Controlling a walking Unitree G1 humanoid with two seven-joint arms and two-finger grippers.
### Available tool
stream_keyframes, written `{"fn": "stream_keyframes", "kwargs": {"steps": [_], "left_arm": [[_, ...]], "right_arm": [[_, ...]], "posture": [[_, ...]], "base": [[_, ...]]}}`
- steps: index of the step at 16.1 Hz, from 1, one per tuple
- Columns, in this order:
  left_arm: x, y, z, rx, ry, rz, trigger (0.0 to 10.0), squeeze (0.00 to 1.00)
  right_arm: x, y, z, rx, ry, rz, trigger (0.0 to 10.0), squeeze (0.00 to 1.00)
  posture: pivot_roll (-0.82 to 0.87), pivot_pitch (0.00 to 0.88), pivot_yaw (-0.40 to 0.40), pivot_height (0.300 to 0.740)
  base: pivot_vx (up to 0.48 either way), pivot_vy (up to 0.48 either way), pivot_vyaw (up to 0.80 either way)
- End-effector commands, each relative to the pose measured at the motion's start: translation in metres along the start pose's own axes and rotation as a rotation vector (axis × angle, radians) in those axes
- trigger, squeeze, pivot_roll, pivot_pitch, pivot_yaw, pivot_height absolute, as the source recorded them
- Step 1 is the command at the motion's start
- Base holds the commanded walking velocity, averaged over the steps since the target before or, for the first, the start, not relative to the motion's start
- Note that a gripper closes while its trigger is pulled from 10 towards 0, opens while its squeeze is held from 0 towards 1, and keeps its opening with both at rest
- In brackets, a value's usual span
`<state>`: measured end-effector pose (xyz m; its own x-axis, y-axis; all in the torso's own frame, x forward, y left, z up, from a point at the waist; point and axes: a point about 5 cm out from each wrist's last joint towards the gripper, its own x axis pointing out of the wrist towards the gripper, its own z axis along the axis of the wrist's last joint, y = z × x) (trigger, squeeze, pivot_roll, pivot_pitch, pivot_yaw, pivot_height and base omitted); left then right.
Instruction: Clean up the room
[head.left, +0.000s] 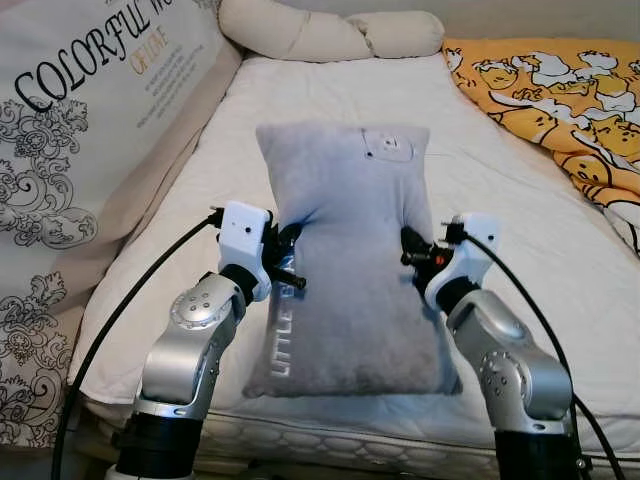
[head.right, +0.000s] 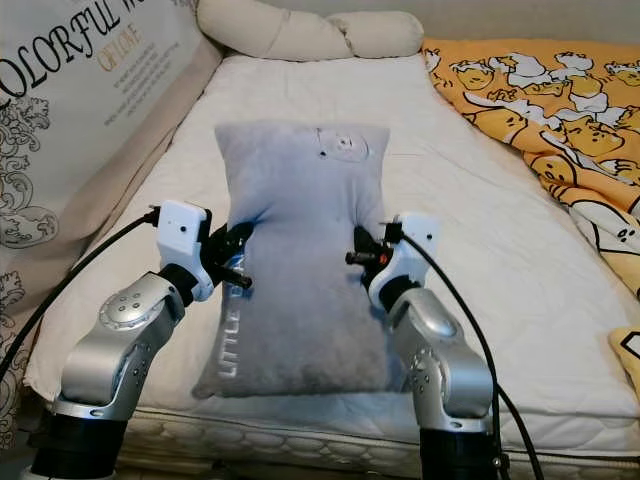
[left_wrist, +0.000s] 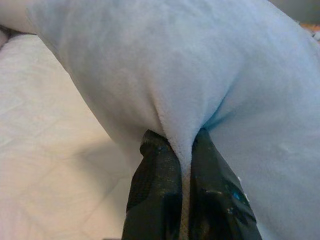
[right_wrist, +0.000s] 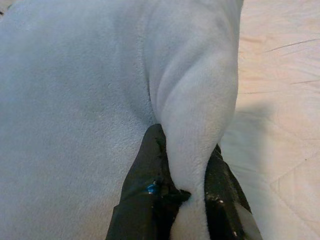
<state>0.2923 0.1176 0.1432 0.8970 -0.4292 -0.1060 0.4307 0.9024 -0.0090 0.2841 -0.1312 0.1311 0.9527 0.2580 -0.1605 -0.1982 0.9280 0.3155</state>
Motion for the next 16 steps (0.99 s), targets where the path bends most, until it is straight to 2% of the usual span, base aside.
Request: {"fn": "stream_keyframes", "kwargs": {"steps": [1, 4, 16], "left_arm": [[-0.0020, 0.0039, 0.0073, 0.029, -0.022, 0.035, 10.0, 0.00], [0.0005, 0.0033, 0.0097, 0.027, -0.024, 0.037, 10.0, 0.00], [-0.0023, 0.0094, 0.0080, 0.058, 0.001, 0.044, 10.0, 0.00]], "right_arm": [[-0.0014, -0.0009, 0.0067, -0.020, -0.042, -0.013, 10.0, 0.00], [-0.0011, -0.0012, 0.0040, -0.034, -0.030, -0.015, 10.0, 0.00], [-0.0020, -0.0016, 0.0028, -0.079, -0.055, -0.062, 10.0, 0.00]], "posture": [[-0.01, 0.000, 0.066, 0.740], [-0.01, 0.000, 0.065, 0.740], [0.00, 0.000, 0.066, 0.740]], "base": [[0.000, 0.000, 0.00], [0.000, 0.000, 0.00], [0.000, 0.297, 0.00]]}}
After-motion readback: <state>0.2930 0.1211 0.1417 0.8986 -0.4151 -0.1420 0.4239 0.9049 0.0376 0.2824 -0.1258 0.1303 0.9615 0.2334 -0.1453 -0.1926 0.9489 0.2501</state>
